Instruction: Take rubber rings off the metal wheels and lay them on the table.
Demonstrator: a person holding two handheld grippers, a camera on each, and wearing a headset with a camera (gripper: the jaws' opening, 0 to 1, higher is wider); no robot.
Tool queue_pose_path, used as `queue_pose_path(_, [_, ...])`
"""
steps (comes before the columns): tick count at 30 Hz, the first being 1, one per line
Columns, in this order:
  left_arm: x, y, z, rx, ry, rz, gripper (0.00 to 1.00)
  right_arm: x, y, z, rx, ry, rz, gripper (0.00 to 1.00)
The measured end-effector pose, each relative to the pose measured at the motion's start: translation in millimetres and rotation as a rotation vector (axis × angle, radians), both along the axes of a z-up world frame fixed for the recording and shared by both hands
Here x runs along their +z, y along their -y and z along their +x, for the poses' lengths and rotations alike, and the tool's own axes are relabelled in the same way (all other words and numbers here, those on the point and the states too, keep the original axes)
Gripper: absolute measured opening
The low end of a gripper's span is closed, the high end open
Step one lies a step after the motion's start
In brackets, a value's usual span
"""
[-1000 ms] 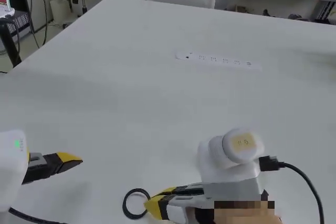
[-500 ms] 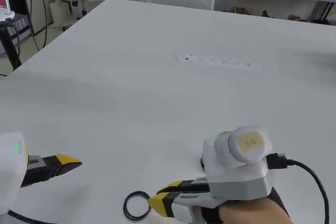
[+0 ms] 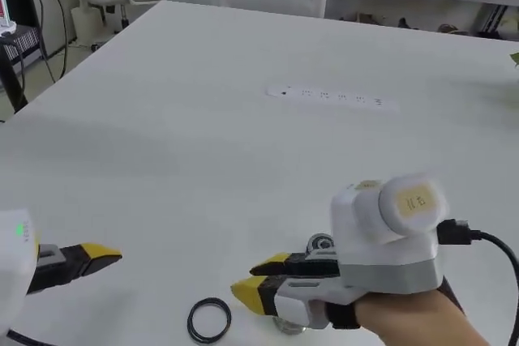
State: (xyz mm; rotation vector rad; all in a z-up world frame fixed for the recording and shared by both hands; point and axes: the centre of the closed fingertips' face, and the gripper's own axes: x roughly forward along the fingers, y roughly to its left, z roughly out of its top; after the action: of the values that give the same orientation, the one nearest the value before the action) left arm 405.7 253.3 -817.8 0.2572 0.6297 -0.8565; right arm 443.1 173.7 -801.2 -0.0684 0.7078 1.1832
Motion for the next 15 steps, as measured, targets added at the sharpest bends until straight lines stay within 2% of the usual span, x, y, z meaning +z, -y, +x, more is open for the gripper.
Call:
queue_pose_path(6, [1.0, -1.1, 0.1, 0.002, 0.001, 0.004, 0.81, 18.2, 2.8, 9.0, -0.015, 0.036, 0.056, 0.21])
queue_pose_path(15, [4.2, -4.0, -0.2, 0.005, 0.006, 0.013, 0.82, 48.0, 18.8, 34.7, -0.111, 0.087, 0.158, 0.25])
